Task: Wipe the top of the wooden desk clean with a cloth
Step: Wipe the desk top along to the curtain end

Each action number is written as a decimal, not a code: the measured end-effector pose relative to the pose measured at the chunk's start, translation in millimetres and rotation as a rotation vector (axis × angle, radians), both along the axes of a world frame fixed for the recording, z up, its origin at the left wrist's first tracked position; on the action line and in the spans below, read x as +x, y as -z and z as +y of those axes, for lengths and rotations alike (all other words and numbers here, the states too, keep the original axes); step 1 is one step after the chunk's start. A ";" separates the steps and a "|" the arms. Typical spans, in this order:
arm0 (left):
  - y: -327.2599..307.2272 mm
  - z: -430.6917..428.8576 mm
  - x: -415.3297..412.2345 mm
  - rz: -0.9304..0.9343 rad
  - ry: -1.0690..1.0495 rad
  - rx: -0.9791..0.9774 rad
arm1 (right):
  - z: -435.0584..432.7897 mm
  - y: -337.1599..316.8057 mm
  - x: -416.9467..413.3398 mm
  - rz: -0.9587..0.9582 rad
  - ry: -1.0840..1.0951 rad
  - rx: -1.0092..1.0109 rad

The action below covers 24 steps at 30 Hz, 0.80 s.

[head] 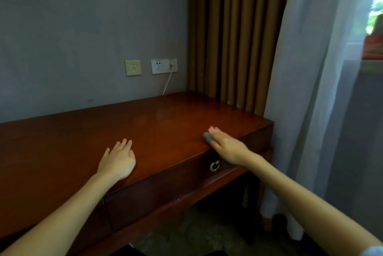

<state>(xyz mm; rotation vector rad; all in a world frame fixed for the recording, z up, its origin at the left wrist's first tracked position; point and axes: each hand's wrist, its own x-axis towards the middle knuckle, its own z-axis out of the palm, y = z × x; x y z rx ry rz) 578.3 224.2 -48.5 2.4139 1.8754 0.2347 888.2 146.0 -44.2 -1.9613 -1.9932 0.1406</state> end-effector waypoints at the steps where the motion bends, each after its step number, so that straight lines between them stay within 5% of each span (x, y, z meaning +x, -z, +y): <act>1: 0.3 0.5 0.1 0.005 -0.002 0.001 | 4.3 -0.7 24.9 0.022 0.070 -0.004; 7: 2.5 3.1 0.3 0.009 -0.013 0.005 | 39.4 -15.6 113.5 0.040 0.345 -0.042; 12: 1.8 4.5 0.5 0.013 -0.025 -0.006 | 58.9 -21.6 62.3 -0.033 0.204 -0.100; 18: -1.3 1.4 1.2 0.020 -0.027 -0.003 | 33.8 -12.4 -51.1 -0.119 -0.210 -0.025; 21: -1.3 -0.8 0.3 0.010 -0.019 -0.001 | 14.6 -1.7 -44.3 -0.104 -0.304 0.041; 24: 0.1 0.4 -1.1 0.013 -0.018 0.009 | 6.7 5.1 5.4 -0.019 -0.174 0.081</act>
